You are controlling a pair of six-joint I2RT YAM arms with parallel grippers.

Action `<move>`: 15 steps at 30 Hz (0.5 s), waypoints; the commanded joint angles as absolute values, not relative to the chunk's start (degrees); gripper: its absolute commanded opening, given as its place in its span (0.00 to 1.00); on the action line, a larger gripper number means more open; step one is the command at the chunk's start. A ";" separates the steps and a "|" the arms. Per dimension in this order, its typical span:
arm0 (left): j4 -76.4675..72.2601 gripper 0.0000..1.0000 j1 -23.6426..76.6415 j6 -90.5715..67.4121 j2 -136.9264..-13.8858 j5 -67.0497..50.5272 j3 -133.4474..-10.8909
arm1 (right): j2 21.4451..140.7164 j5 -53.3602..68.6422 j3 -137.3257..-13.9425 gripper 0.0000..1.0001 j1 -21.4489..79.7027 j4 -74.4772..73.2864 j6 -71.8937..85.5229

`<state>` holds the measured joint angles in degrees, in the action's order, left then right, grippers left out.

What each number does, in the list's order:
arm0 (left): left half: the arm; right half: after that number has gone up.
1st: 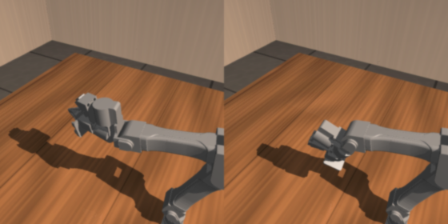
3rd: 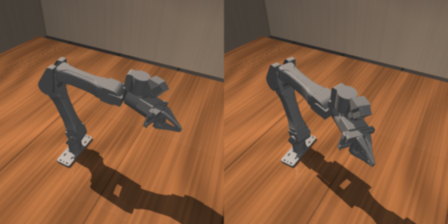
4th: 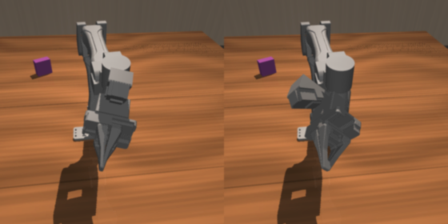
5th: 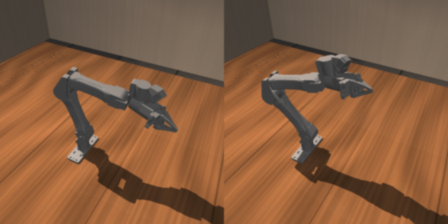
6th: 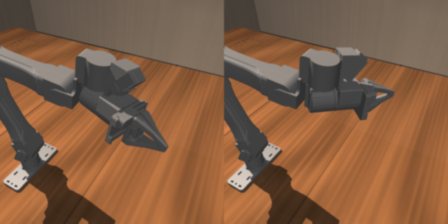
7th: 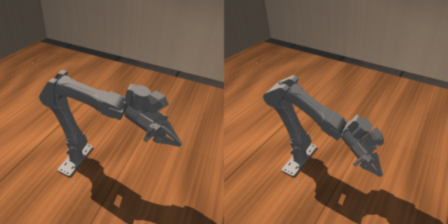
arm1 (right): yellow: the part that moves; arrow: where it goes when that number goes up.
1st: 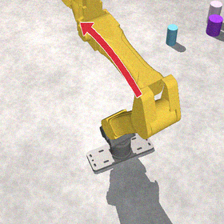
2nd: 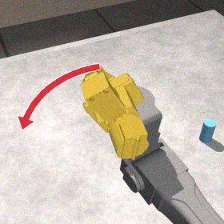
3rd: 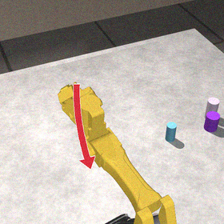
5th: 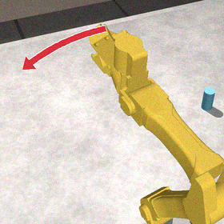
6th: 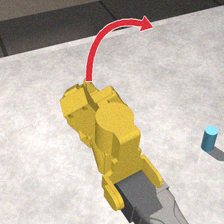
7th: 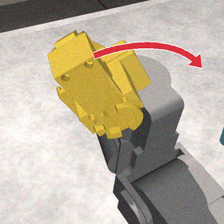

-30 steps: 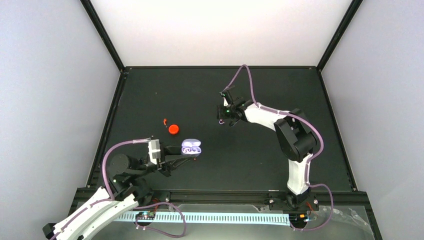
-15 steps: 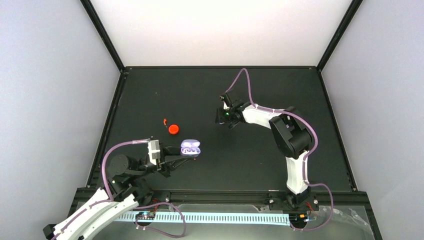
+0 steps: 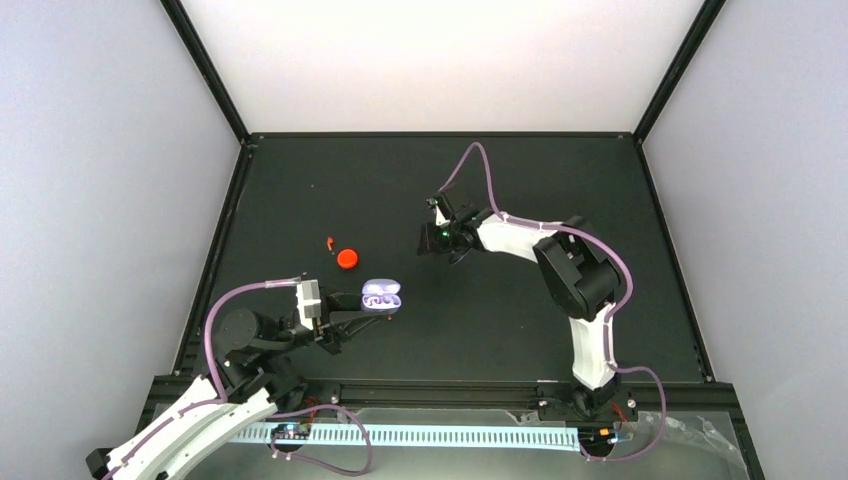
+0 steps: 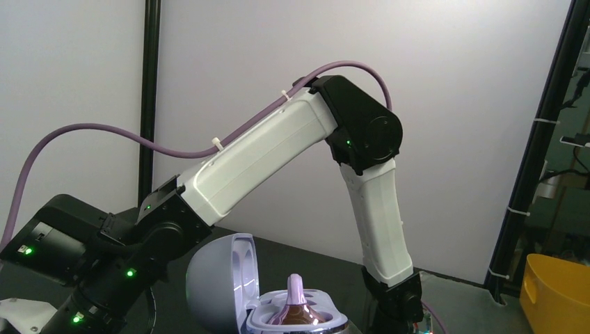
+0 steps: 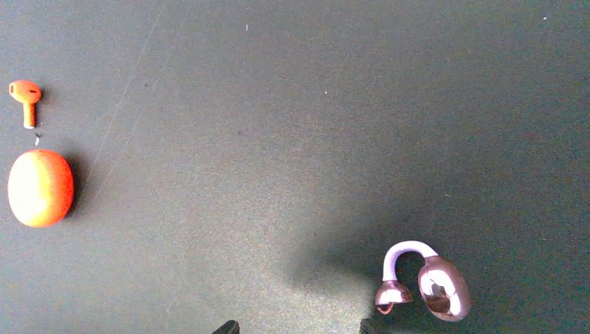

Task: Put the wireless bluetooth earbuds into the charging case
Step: Pick up the earbud from the center of the board.

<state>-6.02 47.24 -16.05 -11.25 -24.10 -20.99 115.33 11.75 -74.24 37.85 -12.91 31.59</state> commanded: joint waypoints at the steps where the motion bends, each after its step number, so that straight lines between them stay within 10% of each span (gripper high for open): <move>1: -7.04 0.02 47.02 -15.92 -11.81 -23.95 -22.31 | 111.99 10.58 -75.53 0.44 37.97 -13.46 28.13; 15: -6.77 0.02 47.03 -15.73 -12.13 -23.62 -22.32 | 119.07 3.06 -89.52 0.30 32.70 -24.40 17.68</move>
